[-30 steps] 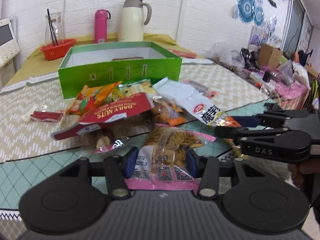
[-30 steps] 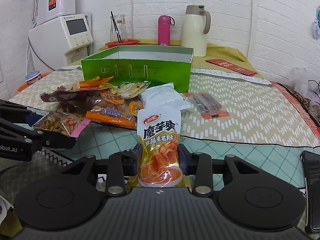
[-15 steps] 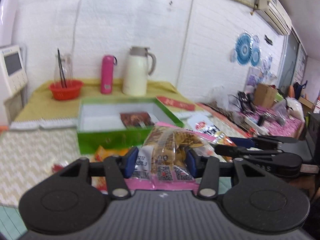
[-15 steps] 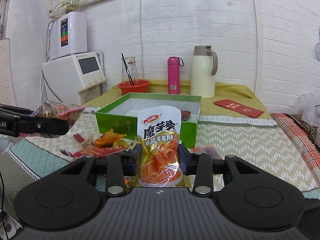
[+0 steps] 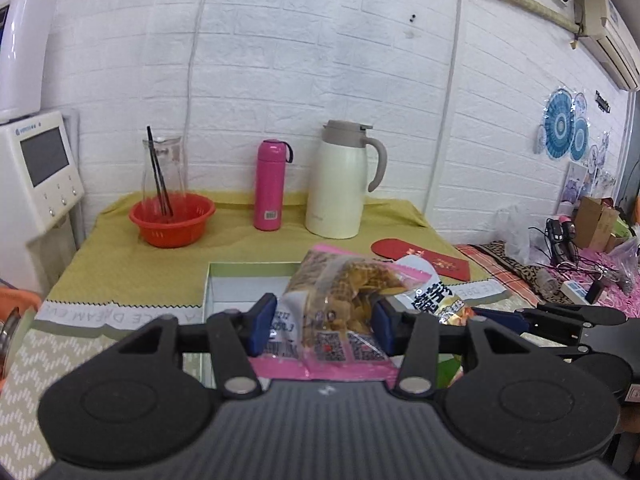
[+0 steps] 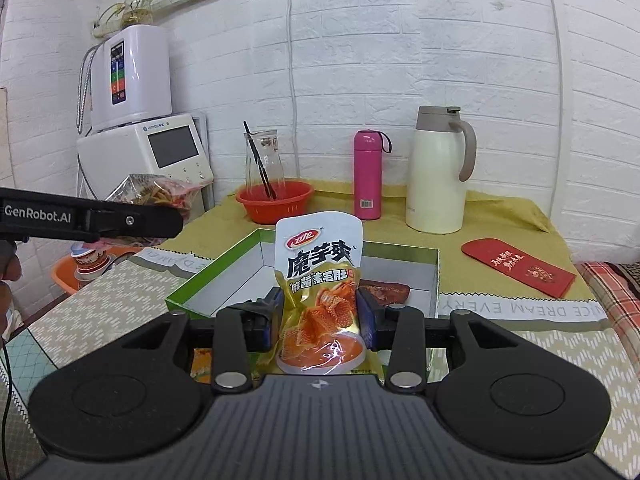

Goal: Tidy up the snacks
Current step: 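Carry both packets into the green box and open both grippers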

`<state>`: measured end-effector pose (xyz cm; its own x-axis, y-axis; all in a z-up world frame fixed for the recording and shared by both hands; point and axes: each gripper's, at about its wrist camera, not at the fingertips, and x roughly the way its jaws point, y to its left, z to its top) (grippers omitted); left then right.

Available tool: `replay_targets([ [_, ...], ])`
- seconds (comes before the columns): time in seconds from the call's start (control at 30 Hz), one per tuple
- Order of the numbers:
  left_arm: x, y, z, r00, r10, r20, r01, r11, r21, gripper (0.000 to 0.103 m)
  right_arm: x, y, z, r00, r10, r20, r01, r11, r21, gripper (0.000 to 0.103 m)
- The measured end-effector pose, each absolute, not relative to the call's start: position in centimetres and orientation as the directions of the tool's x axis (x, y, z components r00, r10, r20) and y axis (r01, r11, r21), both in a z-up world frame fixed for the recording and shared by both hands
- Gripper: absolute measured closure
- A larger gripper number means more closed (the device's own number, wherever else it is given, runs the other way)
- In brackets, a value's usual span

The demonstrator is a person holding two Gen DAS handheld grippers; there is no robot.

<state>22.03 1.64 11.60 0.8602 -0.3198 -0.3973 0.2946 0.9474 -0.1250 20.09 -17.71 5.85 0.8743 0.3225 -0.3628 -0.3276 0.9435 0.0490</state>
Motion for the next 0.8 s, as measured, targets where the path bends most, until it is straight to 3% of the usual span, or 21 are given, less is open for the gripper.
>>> replay_targets([
  [0.33,30.8,1.8,8.0,0.829,-0.265,-0.492,0.222,0.964,-0.145,0.055,28.4,-16.5,3.6,0.835,0.302,-0.460,-0.297,0.951,0.085,0.036],
  [0.63,33.6,1.9,5.6,0.799,-0.241,-0.550,0.205,0.971,-0.126,0.054,31.7,-15.0,1.2,0.786,0.300,-0.540,-0.313,0.947,0.071,0.035],
  [0.73,33.9,1.7,5.4,0.795,-0.255,-0.550,0.224,0.967,-0.124,0.047,32.1,-14.4,0.9,0.782,0.296,-0.549,-0.332,0.943,0.036,0.021],
  [0.77,33.8,1.8,5.4,0.805,-0.260,-0.534,0.227,0.965,-0.128,0.033,32.0,-14.2,0.8,0.783,0.285,-0.552,-0.338,0.941,0.006,0.010],
  [0.8,33.5,1.8,5.5,0.819,-0.254,-0.514,0.216,0.967,-0.133,0.025,31.9,-13.8,0.7,0.793,0.271,-0.546,-0.346,0.937,-0.038,0.000],
])
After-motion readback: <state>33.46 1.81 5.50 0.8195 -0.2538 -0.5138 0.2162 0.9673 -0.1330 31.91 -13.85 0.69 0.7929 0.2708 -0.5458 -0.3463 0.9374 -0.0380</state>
